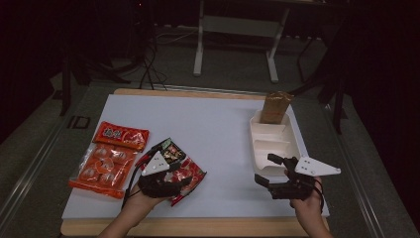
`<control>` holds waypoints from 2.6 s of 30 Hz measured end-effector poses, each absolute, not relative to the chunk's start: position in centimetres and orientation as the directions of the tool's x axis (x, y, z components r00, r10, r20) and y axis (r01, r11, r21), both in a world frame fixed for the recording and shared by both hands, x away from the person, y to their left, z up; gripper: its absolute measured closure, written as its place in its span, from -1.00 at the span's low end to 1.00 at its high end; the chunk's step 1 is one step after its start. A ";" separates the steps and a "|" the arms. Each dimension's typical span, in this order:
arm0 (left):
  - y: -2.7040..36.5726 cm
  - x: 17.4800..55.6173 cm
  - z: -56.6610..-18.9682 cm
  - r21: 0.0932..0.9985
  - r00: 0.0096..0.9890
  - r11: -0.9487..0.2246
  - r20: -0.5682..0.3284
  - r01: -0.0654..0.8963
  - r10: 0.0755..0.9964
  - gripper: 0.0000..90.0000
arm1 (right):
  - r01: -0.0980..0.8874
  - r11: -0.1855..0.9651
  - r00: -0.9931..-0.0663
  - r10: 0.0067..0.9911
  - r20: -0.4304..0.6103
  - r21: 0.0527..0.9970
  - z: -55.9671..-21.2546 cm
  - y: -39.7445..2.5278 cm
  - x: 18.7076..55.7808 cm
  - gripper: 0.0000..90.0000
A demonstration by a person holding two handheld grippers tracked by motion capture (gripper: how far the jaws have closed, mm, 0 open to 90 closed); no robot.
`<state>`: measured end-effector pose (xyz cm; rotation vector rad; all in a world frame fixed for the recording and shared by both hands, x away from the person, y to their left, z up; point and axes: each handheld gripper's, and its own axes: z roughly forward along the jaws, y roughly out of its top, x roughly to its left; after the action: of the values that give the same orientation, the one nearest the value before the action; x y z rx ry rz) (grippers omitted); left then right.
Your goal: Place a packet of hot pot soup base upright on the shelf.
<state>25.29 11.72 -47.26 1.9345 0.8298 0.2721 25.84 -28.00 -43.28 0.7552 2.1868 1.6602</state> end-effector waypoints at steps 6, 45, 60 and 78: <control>10.0 26.9 -46.9 0.823 0.764 -0.367 -0.120 0.434 0.634 0.34 | 0.223 0.176 -0.813 0.576 0.083 0.959 -43.2 -28.5 25.9 -0.69; 3.3 33.4 -50.7 0.529 0.767 -0.616 -0.109 0.584 0.633 1.00 | 0.261 0.196 -0.834 0.539 0.119 0.945 -44.3 -27.9 26.5 -0.69; 5.1 29.0 -50.7 0.537 0.793 -0.627 -0.143 0.564 0.592 1.00 | 0.258 0.201 -0.837 0.535 0.115 0.945 -44.2 -27.7 26.4 -0.69; 7.9 26.7 -50.5 0.571 0.775 -0.572 -0.202 0.590 0.598 1.00 | 0.251 0.209 -0.842 0.529 0.107 0.945 -44.1 -27.2 26.2 -0.69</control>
<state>26.72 7.87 -50.52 2.3306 0.8807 0.0175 26.24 -27.25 -44.15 0.7416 2.2443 1.6804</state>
